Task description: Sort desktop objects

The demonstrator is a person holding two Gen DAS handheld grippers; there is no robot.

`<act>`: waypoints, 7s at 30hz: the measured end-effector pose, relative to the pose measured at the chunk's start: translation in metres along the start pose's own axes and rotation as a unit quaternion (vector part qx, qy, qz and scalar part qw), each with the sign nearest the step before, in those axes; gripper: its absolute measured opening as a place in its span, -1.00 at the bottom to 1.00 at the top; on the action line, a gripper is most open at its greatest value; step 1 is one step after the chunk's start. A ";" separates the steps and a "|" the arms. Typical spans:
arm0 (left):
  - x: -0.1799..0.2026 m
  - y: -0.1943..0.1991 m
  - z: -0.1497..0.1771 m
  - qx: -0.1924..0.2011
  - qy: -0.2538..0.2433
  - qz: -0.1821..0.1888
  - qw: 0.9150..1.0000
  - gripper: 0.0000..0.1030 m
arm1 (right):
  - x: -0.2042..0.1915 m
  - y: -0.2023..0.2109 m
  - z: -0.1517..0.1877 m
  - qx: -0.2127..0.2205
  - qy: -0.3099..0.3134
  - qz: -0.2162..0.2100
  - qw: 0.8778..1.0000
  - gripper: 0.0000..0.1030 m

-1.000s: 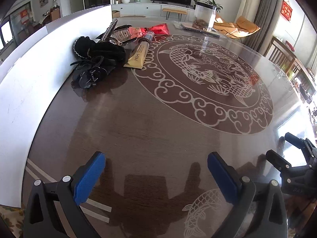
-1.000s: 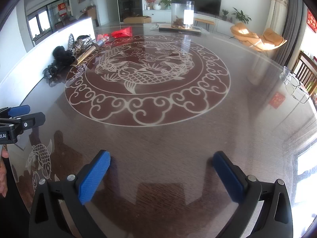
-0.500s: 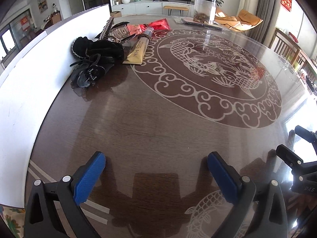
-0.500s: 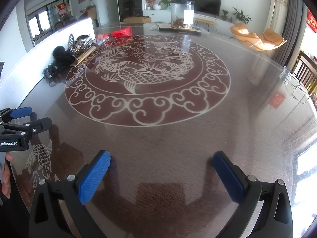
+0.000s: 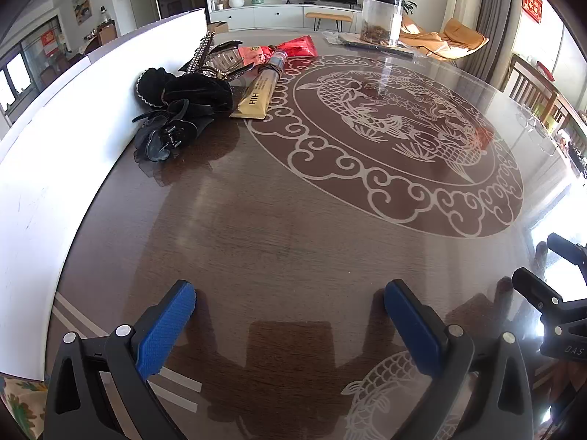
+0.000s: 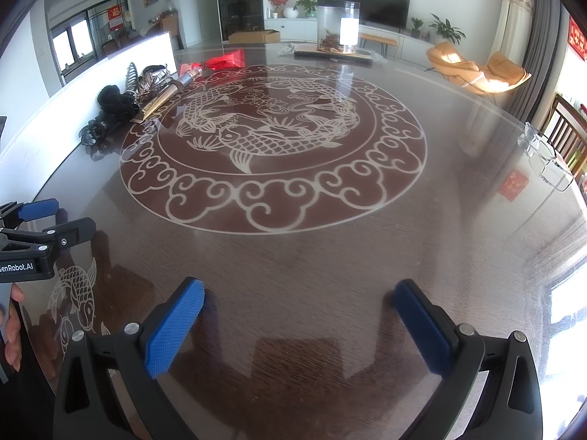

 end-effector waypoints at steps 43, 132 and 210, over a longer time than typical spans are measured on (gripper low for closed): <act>0.000 0.001 0.000 0.000 0.001 0.000 1.000 1.00 | 0.000 0.000 0.000 0.000 0.000 0.000 1.000 1.00; 0.000 0.002 0.001 0.000 0.002 -0.002 1.000 1.00 | 0.000 0.000 0.000 0.000 0.000 0.000 1.000 1.00; -0.038 -0.005 0.000 -0.011 0.046 -0.038 0.998 1.00 | -0.015 -0.005 -0.022 0.023 0.044 -0.053 0.997 0.22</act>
Point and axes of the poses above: each gripper's, at about its wrist camera, not at the fingertips, and y roughly against the way its jaws point, x to its right, z to its underside, the point moved 9 cm from there along -y, roughly the way its jaws point, and after that the axes turned 11 degrees about x, right-handed, at the moved point
